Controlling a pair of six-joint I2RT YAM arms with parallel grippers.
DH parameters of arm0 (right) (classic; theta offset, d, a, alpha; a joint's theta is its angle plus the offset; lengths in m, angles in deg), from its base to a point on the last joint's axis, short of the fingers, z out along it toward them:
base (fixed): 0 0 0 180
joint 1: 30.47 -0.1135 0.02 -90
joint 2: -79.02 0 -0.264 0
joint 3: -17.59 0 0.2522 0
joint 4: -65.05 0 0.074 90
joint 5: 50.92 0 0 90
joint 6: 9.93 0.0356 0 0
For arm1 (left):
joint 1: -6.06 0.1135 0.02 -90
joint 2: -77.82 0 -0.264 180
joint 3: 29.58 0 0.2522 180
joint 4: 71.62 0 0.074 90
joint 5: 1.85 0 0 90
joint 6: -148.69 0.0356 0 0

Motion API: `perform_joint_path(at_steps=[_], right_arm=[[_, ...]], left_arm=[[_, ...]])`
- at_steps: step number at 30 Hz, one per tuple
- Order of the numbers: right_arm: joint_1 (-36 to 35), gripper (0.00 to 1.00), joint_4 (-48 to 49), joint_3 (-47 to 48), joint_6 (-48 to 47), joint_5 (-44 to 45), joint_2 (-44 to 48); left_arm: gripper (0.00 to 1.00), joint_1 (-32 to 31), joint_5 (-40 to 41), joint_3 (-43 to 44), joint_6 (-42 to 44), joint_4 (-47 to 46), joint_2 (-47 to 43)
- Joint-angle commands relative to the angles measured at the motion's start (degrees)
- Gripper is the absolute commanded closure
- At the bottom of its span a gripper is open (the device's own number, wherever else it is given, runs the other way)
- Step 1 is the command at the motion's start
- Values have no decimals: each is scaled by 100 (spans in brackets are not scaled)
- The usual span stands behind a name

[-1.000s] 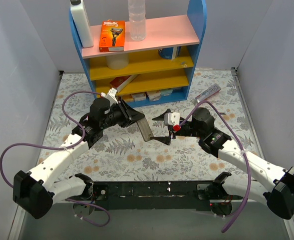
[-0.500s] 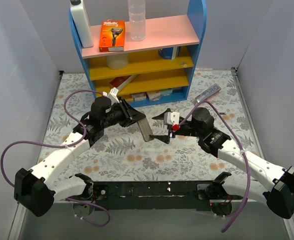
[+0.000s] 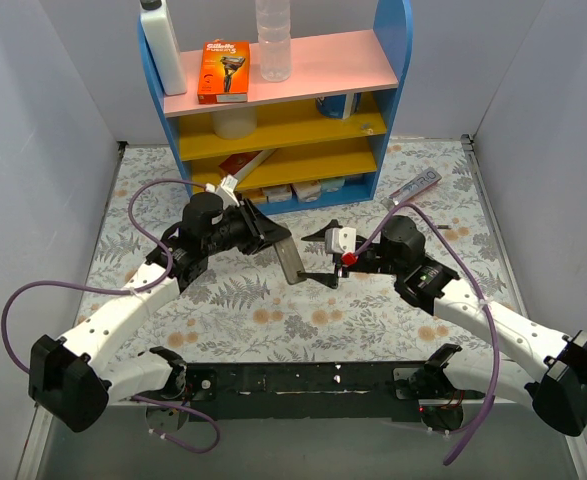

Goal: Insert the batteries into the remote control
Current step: Remove the battery cover from the remote control.

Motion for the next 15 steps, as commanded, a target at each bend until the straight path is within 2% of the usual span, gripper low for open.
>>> perform_joint_path(at_steps=[1,8,15], right_arm=[[-165,23,-235,120,-315,-53,-99],[-604,26,-42,-82,-719,623,-195],[-649,32,985,-582,-747,1607,-187]], left_arm=[[100,-5,-207,173,-310,-162,-20],[100,-5,-427,16,-565,-320,24],[100,-5,-690,-178,-705,-347,-64]])
